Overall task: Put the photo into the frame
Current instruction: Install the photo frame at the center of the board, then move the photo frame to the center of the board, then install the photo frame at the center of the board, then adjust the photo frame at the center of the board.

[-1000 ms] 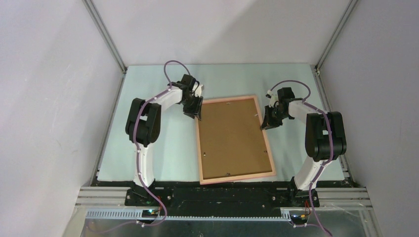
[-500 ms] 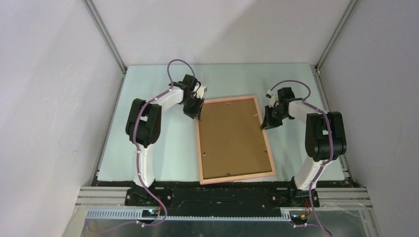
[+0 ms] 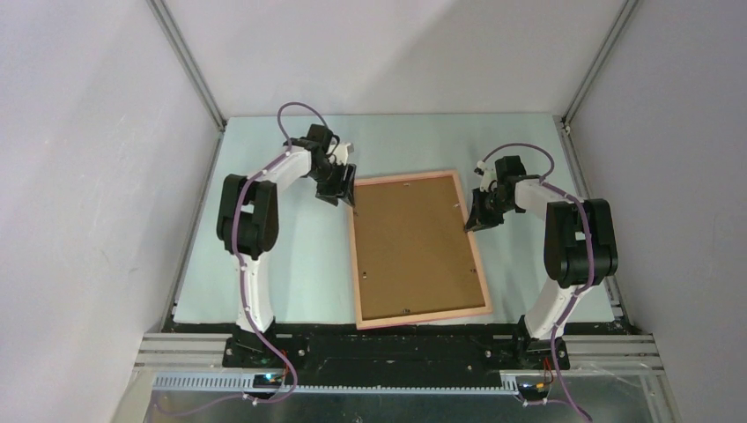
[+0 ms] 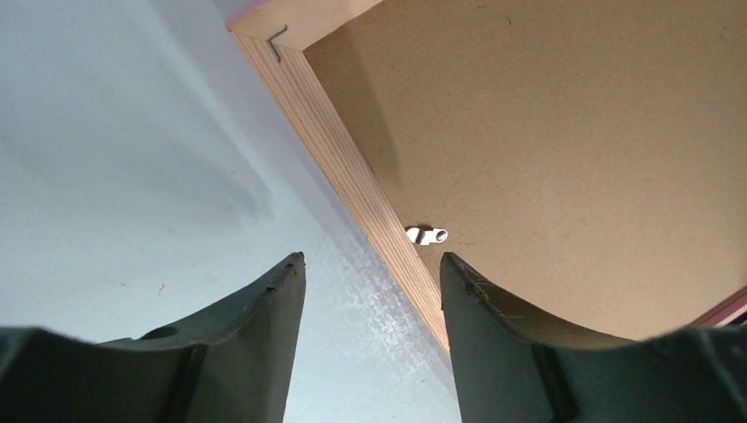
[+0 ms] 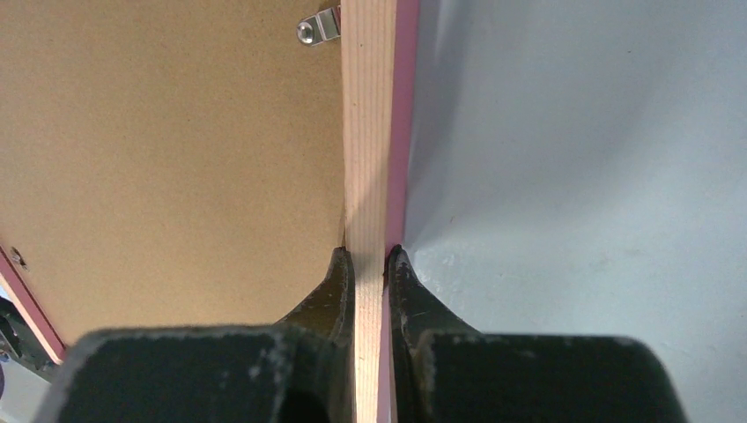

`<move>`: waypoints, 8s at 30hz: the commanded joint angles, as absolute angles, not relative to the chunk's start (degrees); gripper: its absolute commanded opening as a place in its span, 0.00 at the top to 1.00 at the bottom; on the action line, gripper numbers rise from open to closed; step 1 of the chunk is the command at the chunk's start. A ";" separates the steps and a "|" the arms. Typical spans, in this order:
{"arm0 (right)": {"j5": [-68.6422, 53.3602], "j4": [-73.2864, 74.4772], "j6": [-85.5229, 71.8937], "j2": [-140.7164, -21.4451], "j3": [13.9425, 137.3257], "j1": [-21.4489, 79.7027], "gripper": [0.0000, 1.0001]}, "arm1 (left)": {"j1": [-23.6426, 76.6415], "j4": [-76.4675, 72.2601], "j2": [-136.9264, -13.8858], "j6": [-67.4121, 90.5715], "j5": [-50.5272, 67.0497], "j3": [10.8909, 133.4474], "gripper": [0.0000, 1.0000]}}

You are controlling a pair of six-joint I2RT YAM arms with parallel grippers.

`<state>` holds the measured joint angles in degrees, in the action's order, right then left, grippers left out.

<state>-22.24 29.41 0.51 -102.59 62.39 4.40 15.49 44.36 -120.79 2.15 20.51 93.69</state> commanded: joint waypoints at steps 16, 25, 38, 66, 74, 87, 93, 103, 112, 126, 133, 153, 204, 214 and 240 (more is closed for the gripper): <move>-26.68 31.85 -3.73 -107.82 67.64 3.75 1.00 | 17.98 45.16 -112.32 -3.78 23.96 82.67 0.36; -29.53 33.18 -3.77 -108.53 67.72 1.59 1.00 | 20.20 45.17 -117.43 -3.38 24.97 84.92 0.57; -30.32 33.28 -4.02 -108.72 68.00 1.10 1.00 | 20.23 45.17 -121.96 -2.04 24.09 91.87 0.71; -27.57 33.52 -3.78 -110.67 73.80 2.68 1.00 | 16.72 45.09 -123.97 1.47 18.90 103.67 0.35; -27.74 33.00 -4.02 -110.46 73.66 2.68 1.00 | 18.41 45.09 -112.26 -3.04 21.14 88.28 0.19; -27.16 32.50 -3.75 -109.21 73.04 2.82 1.00 | 24.64 44.05 -111.48 -2.43 16.56 80.64 0.15; -27.25 32.29 -3.60 -109.22 72.61 2.55 1.00 | 26.47 42.88 -110.43 -2.01 12.71 78.32 0.15; -27.49 32.18 -3.52 -109.70 72.60 2.44 1.00 | 29.96 41.36 -108.69 -1.74 6.44 75.90 0.21; -27.51 32.25 -3.43 -109.47 72.48 2.36 1.00 | 31.87 40.80 -108.13 -2.18 3.89 74.77 0.28; -27.18 32.09 -3.33 -109.83 72.25 1.85 1.00 | 31.98 40.78 -105.28 -3.38 6.21 73.13 0.27; -27.07 32.17 -3.32 -109.93 72.25 1.93 1.00 | 31.90 40.81 -105.08 -3.89 7.53 72.75 0.29; -27.08 32.09 -3.25 -109.60 71.99 1.94 1.00 | 28.93 40.53 -106.73 -2.24 6.58 73.84 0.59; -19.33 32.58 -1.42 -108.74 72.07 7.62 0.63 | 19.17 40.65 -99.08 -3.47 9.87 77.98 0.20; -12.98 33.93 1.36 -110.56 74.00 8.29 0.94 | 18.67 40.66 -99.48 -3.86 10.15 78.43 0.19; -13.96 57.34 43.54 -129.37 107.96 8.81 1.00 | 15.85 40.72 -100.22 -11.75 7.29 77.87 0.09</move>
<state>-16.05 52.93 27.18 -126.56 101.43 7.29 16.34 41.17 -102.19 -8.47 8.54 75.99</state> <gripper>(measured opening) 0.077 0.891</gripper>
